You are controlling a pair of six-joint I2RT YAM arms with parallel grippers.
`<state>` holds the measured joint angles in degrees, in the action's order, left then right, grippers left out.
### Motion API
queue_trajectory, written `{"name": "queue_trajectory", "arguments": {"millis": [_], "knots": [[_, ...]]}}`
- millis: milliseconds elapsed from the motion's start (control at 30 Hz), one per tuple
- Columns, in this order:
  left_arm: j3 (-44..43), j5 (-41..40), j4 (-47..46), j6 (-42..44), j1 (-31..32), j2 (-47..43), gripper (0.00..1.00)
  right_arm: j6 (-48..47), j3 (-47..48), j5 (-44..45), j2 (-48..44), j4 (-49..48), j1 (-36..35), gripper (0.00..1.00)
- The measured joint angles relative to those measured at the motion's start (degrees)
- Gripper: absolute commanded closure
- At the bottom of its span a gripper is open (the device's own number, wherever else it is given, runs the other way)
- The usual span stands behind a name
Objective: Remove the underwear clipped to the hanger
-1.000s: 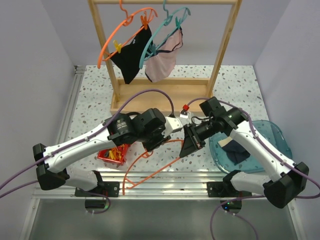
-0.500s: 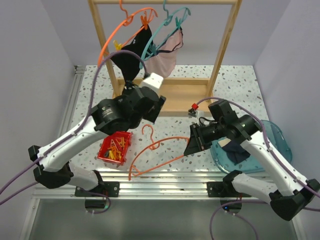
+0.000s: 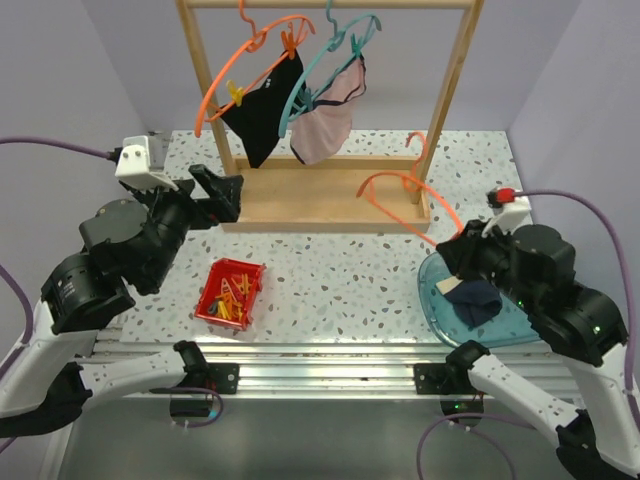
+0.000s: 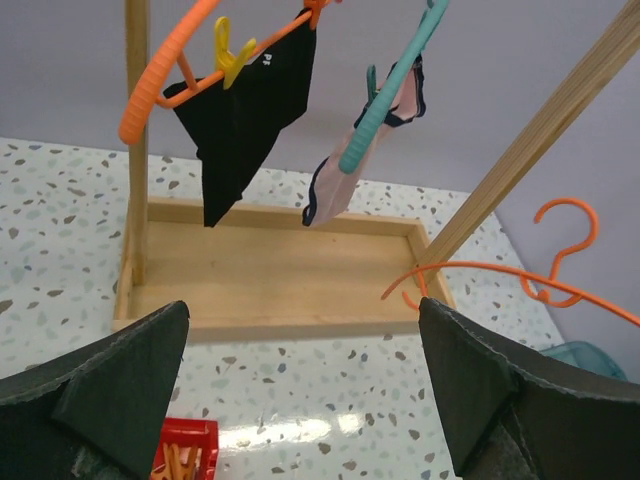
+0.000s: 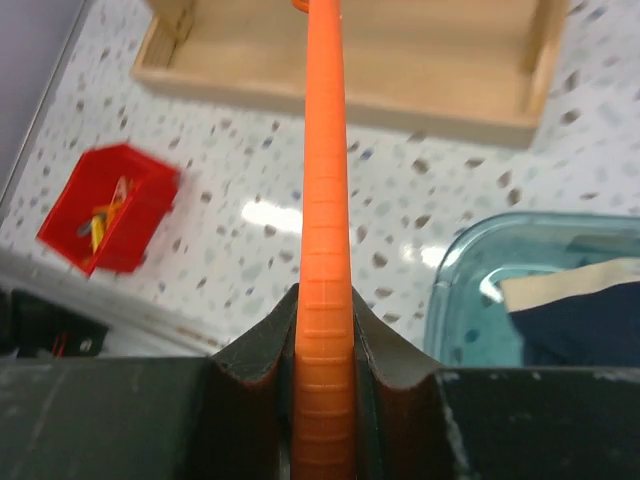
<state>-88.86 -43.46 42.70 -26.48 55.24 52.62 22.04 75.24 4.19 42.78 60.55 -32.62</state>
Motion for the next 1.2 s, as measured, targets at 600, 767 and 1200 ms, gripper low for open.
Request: {"name": "queue_trajectory", "arguments": {"millis": [600, 767, 1200], "knots": [[2.9, 3.1, -3.1, -1.5, 0.0, 1.9, 0.00, -13.2, 10.9, 28.0, 16.0, -28.1, 0.0, 1.00], [3.4, 3.1, -3.0, -1.6, 0.0, 1.5, 0.00, -15.0, 17.7, 29.4, 22.0, -30.4, 0.0, 1.00], [3.5, 3.1, -2.2, -2.9, 0.0, 0.3, 0.00, -11.5, 37.8, 28.1, 38.1, -22.2, 3.7, 1.00]]}}
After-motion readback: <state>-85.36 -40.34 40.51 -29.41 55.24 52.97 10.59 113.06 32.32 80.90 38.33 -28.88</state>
